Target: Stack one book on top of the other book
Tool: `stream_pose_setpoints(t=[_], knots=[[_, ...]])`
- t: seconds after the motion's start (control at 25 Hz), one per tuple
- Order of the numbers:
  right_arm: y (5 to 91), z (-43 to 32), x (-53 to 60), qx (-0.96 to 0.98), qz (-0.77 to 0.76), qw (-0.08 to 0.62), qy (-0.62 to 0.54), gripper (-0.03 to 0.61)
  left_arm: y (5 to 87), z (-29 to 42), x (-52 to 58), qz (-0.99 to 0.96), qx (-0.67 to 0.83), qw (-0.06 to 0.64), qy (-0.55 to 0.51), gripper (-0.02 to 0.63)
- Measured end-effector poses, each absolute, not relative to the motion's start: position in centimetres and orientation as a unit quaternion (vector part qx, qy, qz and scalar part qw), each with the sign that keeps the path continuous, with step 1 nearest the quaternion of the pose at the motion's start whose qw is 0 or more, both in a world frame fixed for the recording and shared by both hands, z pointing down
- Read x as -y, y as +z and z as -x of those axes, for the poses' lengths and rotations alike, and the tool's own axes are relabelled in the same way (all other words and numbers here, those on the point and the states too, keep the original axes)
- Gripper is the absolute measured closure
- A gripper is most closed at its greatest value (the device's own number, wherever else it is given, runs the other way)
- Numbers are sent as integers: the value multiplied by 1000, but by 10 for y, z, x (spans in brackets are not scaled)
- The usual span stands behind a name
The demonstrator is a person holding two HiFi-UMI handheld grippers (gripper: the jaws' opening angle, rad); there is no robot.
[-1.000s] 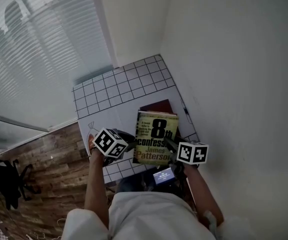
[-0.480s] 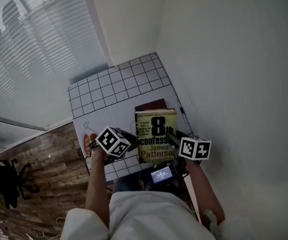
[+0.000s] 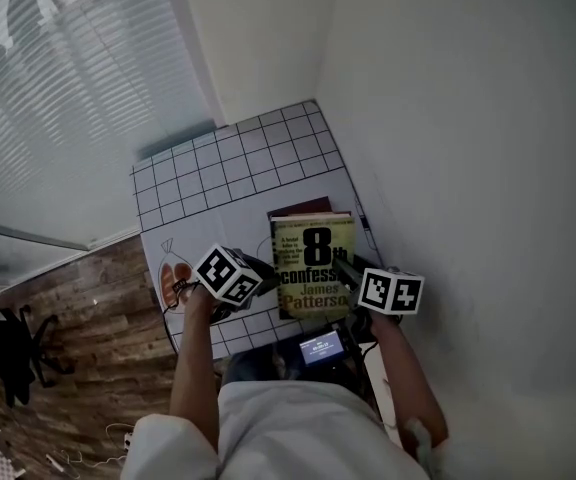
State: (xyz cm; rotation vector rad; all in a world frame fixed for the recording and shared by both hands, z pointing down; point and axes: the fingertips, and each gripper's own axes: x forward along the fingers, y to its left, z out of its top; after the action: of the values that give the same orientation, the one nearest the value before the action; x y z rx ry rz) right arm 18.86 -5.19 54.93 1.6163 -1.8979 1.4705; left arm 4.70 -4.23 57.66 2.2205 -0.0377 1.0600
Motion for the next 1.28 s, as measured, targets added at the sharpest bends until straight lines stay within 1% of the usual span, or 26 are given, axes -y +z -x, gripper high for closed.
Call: stream_pose_setpoints(t=[0.84, 1.28], knots=[[576, -200, 95, 652, -541, 138, 513, 405, 599, -56, 61, -840, 52, 396, 367, 529], [590, -209, 110, 640, -544, 129, 527, 405, 602, -62, 66, -840, 71, 434, 317, 529]])
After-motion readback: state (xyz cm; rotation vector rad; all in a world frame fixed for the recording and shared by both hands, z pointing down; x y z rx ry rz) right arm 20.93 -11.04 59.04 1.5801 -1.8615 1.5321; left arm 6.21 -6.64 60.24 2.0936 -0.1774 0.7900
